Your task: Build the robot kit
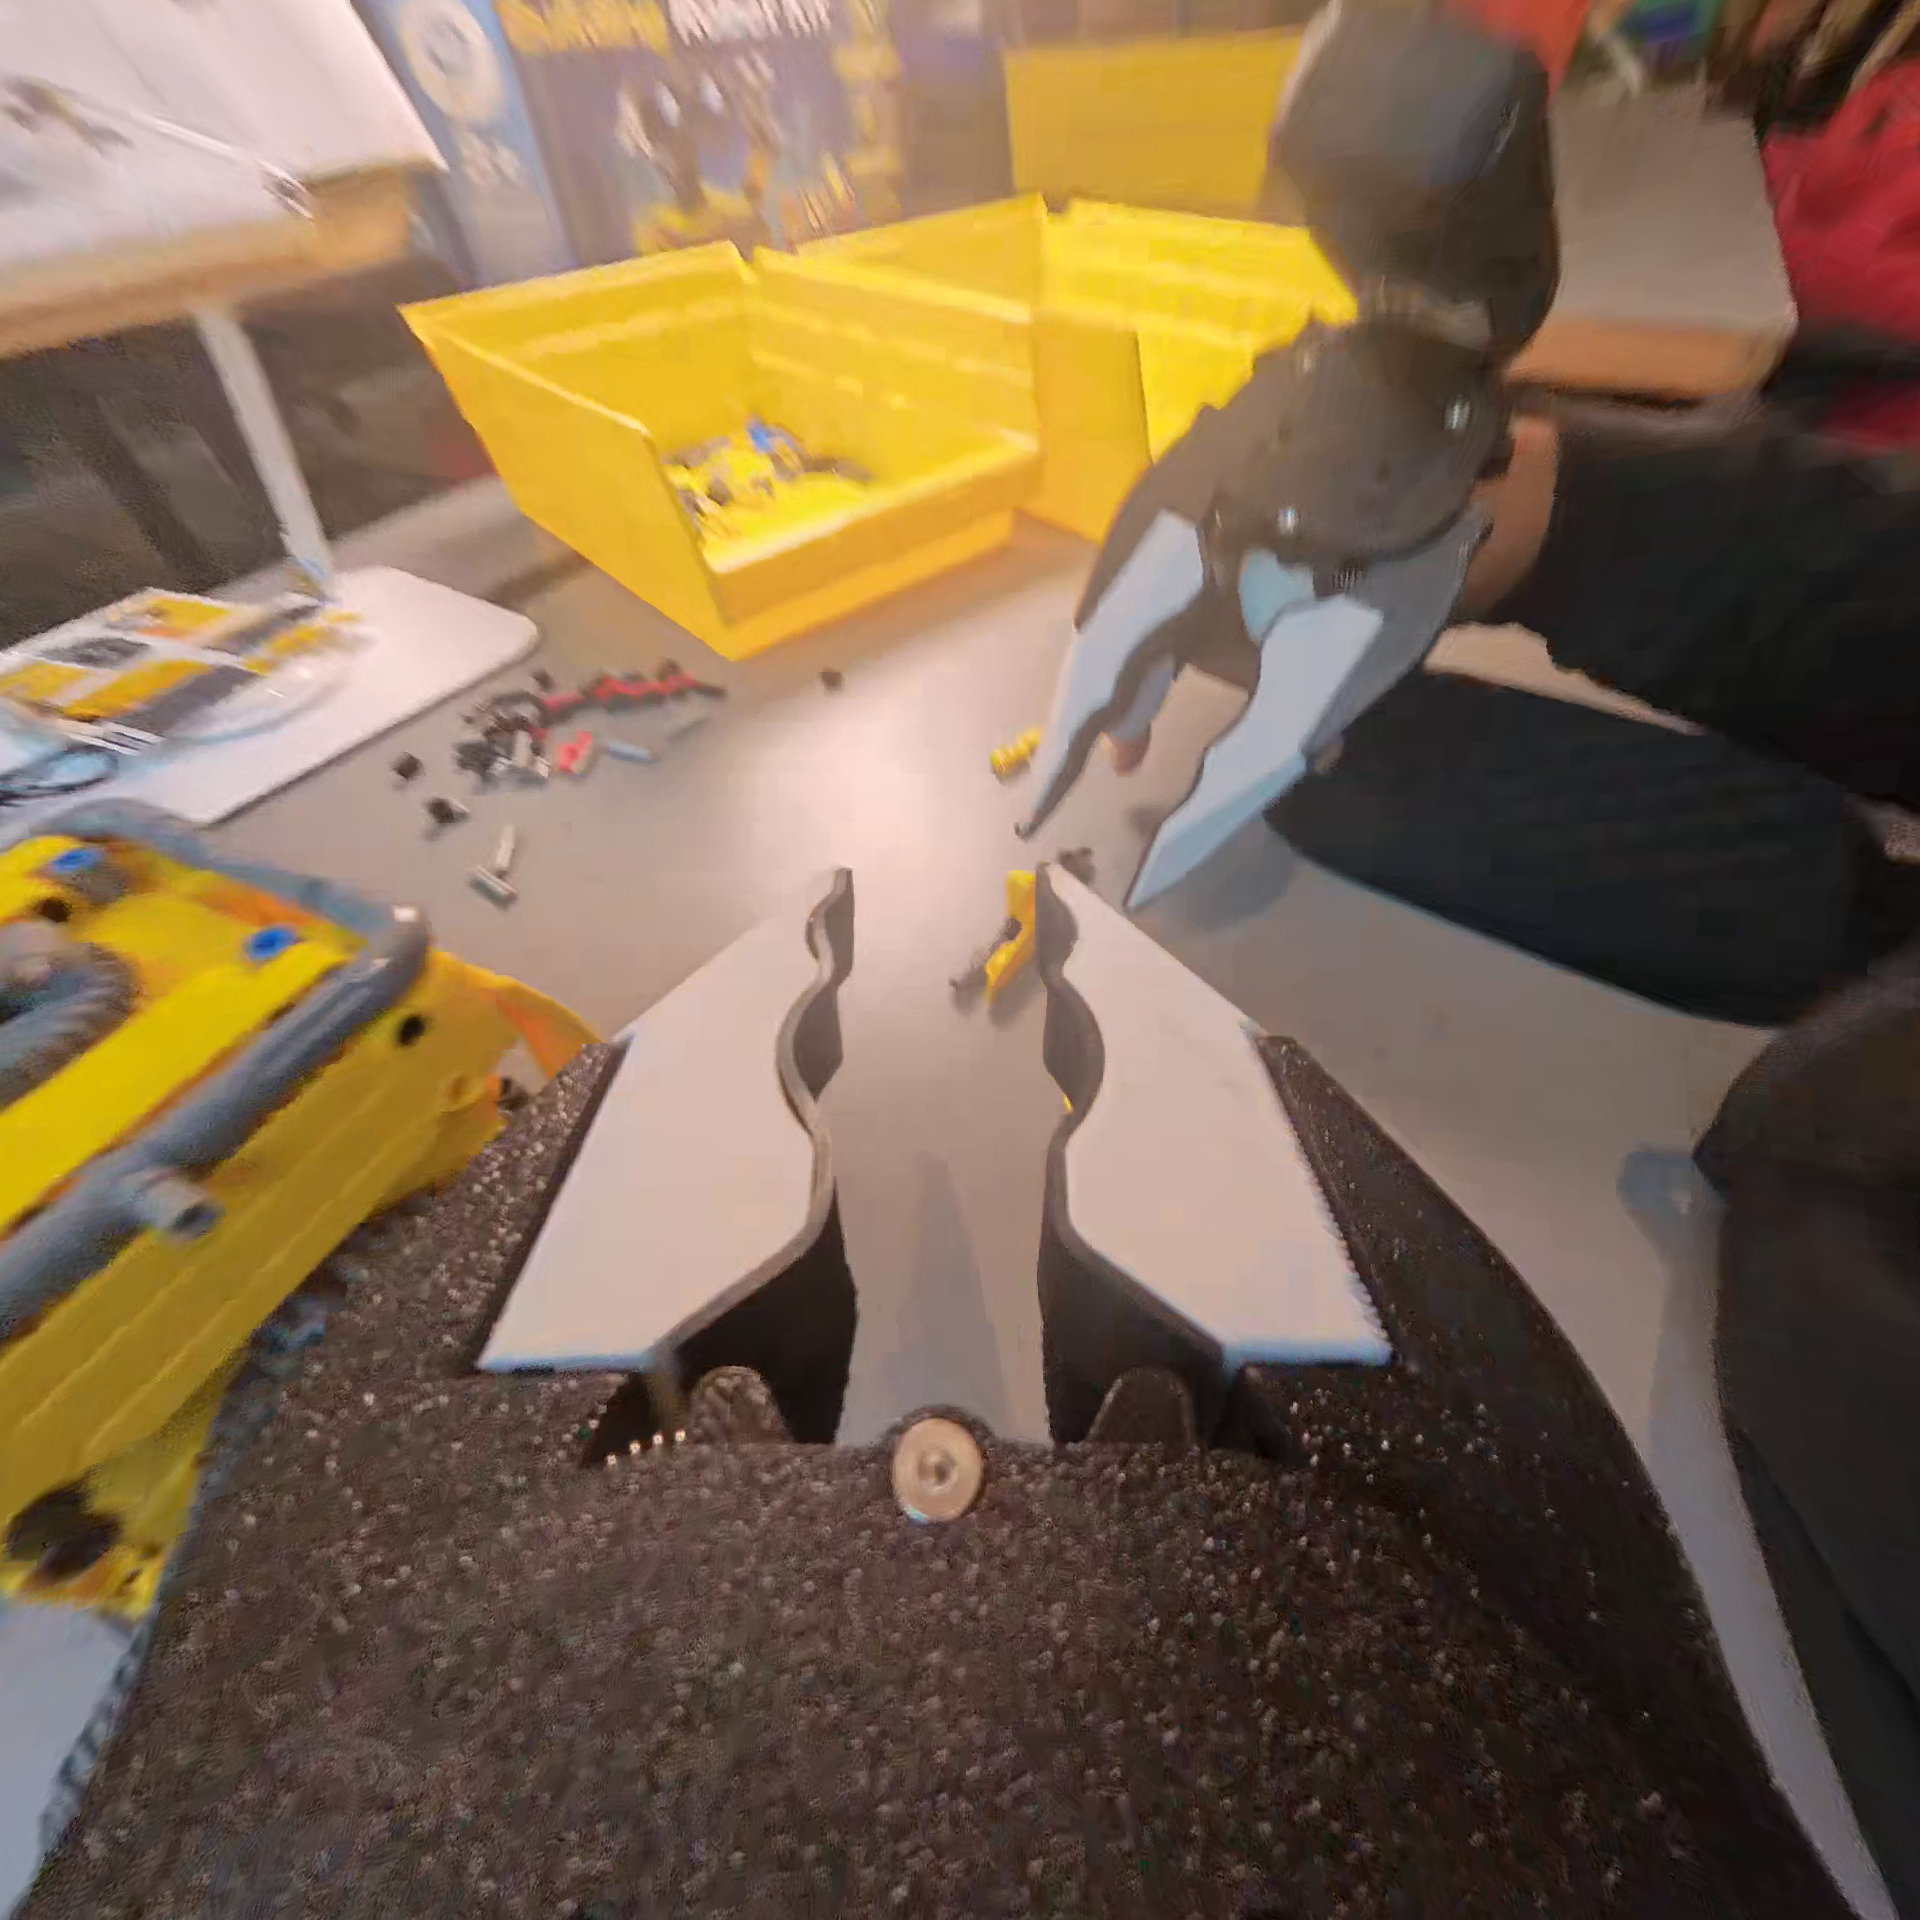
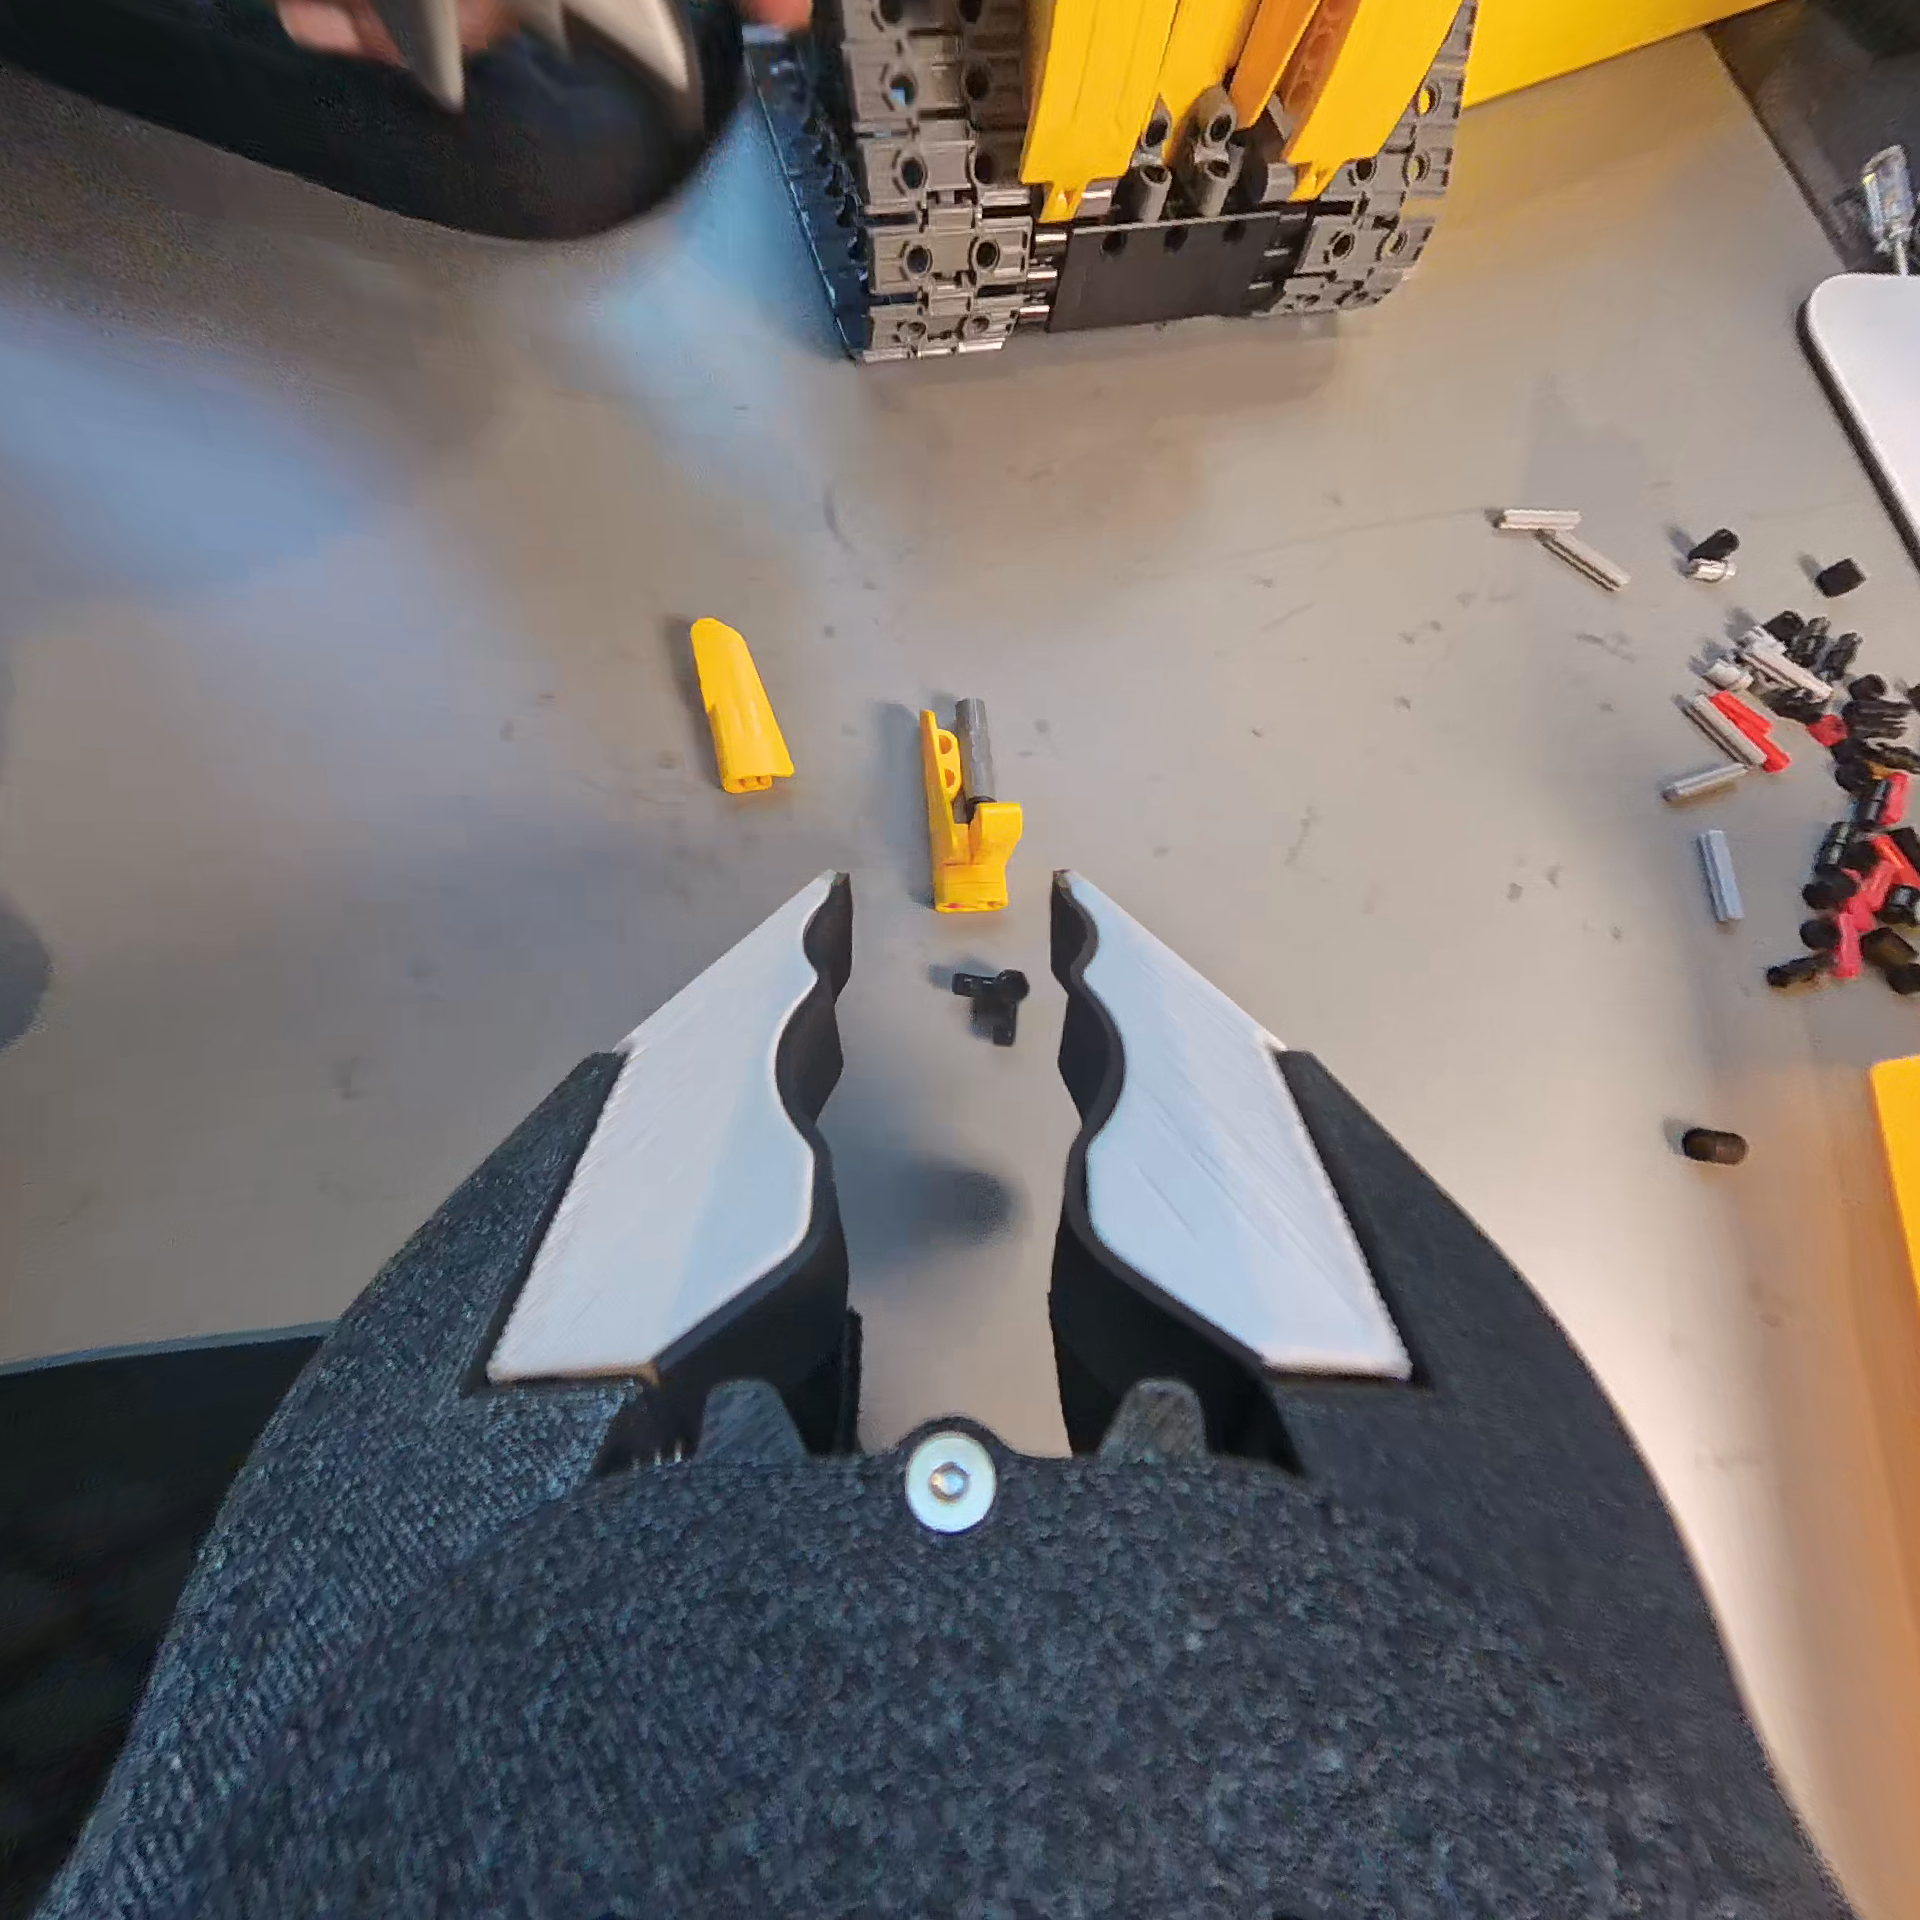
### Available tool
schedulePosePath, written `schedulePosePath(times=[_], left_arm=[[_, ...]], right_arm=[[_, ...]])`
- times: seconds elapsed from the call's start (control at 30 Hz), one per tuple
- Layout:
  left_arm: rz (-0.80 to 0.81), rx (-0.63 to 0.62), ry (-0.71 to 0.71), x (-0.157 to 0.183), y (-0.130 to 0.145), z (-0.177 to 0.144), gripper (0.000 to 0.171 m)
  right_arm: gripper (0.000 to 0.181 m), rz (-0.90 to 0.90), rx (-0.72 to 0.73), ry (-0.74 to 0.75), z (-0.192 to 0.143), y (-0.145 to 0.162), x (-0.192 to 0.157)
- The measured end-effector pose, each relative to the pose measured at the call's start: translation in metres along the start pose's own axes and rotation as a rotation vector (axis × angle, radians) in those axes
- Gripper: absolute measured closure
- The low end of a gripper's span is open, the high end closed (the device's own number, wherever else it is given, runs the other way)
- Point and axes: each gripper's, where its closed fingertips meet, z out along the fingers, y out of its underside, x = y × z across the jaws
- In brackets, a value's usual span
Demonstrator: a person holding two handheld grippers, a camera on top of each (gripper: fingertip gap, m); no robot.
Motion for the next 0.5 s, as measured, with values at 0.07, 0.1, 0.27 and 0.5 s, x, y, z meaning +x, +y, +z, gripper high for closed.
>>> schedulePosePath(times=[0.07,0.1,0.27,0.5], left_arm=[[-0.034,0.123,-0.054,-0.011,-0.015,-0.015,0.137],[-0.045,0.174,-0.075,-0.015,-0.021,-0.022,0.137],[-0.059,0.282,-0.122,-0.022,-0.031,-0.038,0.135],[-0.044,0.264,-0.114,-0.020,-0.029,-0.034,0.133]], right_arm=[[0.143,-0.004,-0.021,-0.008,0.005,0.001,0.001],[0.143,-0.007,-0.036,-0.012,0.008,0.001,0.002],[0.151,-0.028,-0.115,-0.077,0.019,0.006,0.000],[0.165,-0.073,-0.179,-0.168,0.021,0.006,0.003]])
